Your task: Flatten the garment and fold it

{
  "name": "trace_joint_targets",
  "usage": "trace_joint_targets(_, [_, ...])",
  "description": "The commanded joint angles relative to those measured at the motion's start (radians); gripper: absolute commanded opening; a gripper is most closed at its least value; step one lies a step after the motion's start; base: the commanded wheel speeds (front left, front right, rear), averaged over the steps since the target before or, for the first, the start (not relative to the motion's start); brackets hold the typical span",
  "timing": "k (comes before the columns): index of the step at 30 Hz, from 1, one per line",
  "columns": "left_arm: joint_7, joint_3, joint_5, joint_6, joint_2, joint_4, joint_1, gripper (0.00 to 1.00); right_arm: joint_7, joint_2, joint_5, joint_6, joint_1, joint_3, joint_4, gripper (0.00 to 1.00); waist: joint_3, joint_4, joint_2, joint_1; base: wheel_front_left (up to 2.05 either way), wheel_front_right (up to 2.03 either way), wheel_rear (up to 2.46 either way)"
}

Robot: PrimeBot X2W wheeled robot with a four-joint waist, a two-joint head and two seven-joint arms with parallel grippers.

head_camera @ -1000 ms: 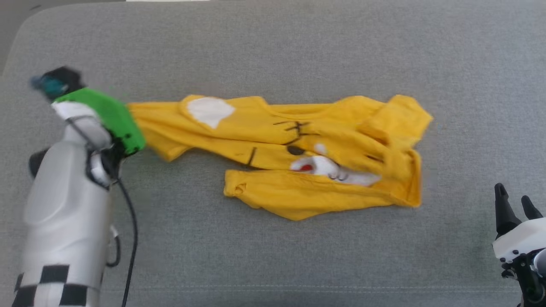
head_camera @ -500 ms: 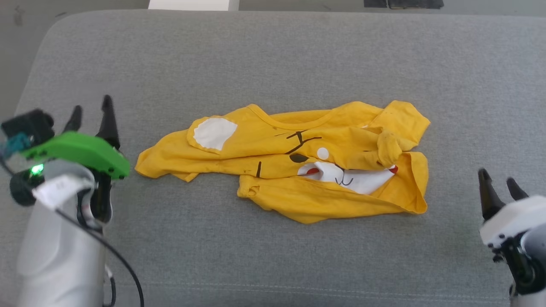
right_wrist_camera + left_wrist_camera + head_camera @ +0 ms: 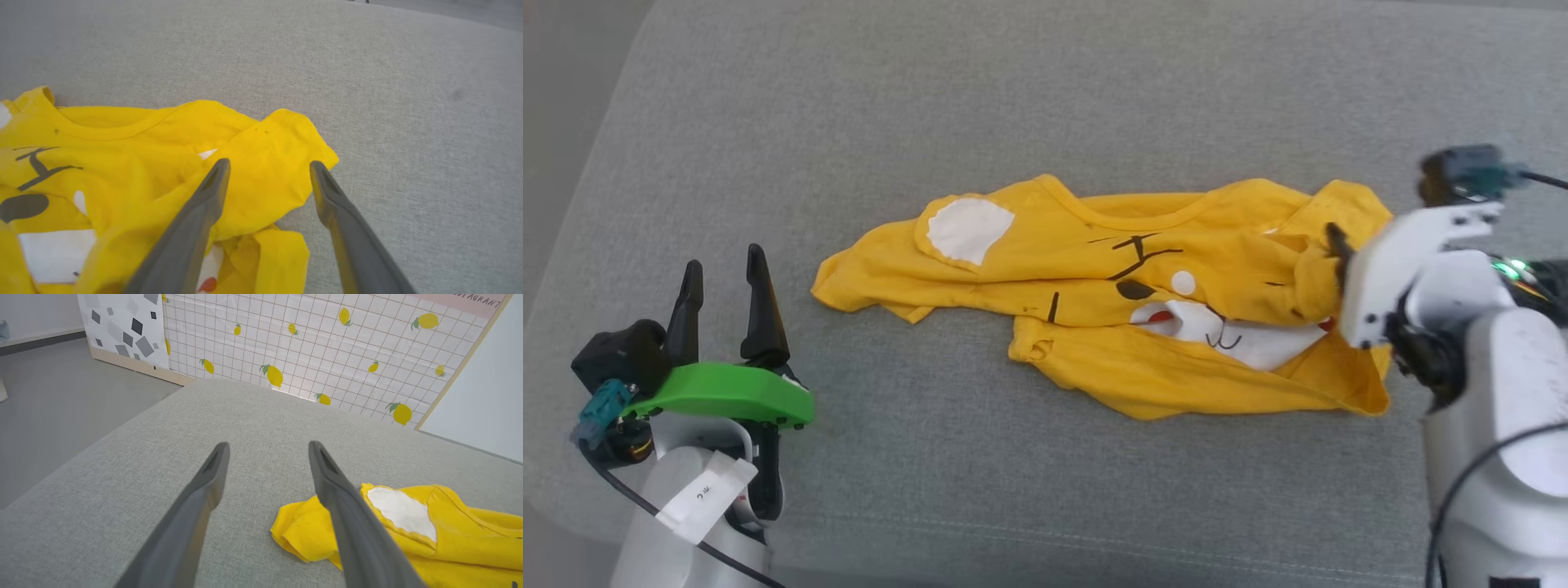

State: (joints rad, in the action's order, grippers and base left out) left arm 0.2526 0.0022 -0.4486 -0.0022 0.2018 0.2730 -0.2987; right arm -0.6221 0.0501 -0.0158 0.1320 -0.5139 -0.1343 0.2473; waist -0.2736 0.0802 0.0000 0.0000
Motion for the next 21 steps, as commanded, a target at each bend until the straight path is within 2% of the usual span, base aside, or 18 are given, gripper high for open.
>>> trace_joint_targets(1, [0.008, 0.005, 0.009, -0.001, -0.008, -0.004, 0.014, 1.00, -0.018, 0.000, 0.006, -0.001, -0.024, 0.032, 0.019, 1.00, -0.026, 0.027, 0.0000, 0.0000, 0.00, 0.00, 0.00])
trace_joint_targets(6, [0.009, 0.012, 0.006, -0.009, -0.022, 0.003, 0.012, 1.00, -0.114, 0.000, 0.014, -0.001, -0.047, 0.160, 0.079, 1.00, -0.044, 0.045, 0.0000, 0.0000, 0.00, 0.00, 0.00])
trace_joint_targets(11, [0.009, 0.011, 0.008, -0.019, -0.033, 0.019, 0.009, 1.00, -0.183, 0.000, 0.029, -0.001, -0.034, 0.197, 0.104, 1.00, -0.048, 0.048, 0.0000, 0.0000, 0.00, 0.00, 0.00])
trace_joint_targets(12, [0.009, 0.011, 0.010, -0.021, -0.036, 0.021, 0.008, 1.00, -0.189, 0.000, 0.029, -0.001, -0.032, 0.194, 0.103, 0.67, -0.048, 0.047, 0.0000, 0.0000, 0.00, 0.00, 0.00])
trace_joint_targets(13, [0.009, 0.010, 0.011, -0.024, -0.039, 0.023, 0.008, 1.00, -0.187, 0.000, 0.023, -0.001, -0.030, 0.190, 0.098, 0.20, -0.047, 0.046, 0.0000, 0.0000, 0.00, 0.00, 0.00])
trace_joint_targets(14, [0.009, 0.009, 0.013, -0.026, -0.041, 0.025, 0.007, 1.00, -0.181, 0.000, 0.021, -0.001, -0.029, 0.189, 0.092, 0.00, -0.045, 0.045, 0.0000, 0.0000, 0.00, 0.00, 0.00])
trace_joint_targets(21, [0.009, 0.008, 0.027, -0.032, -0.055, 0.030, 0.011, 1.00, -0.069, 0.000, -0.024, -0.001, -0.009, 0.114, 0.005, 0.00, -0.011, 0.028, 0.0000, 0.0000, 0.00, 0.00, 0.00])
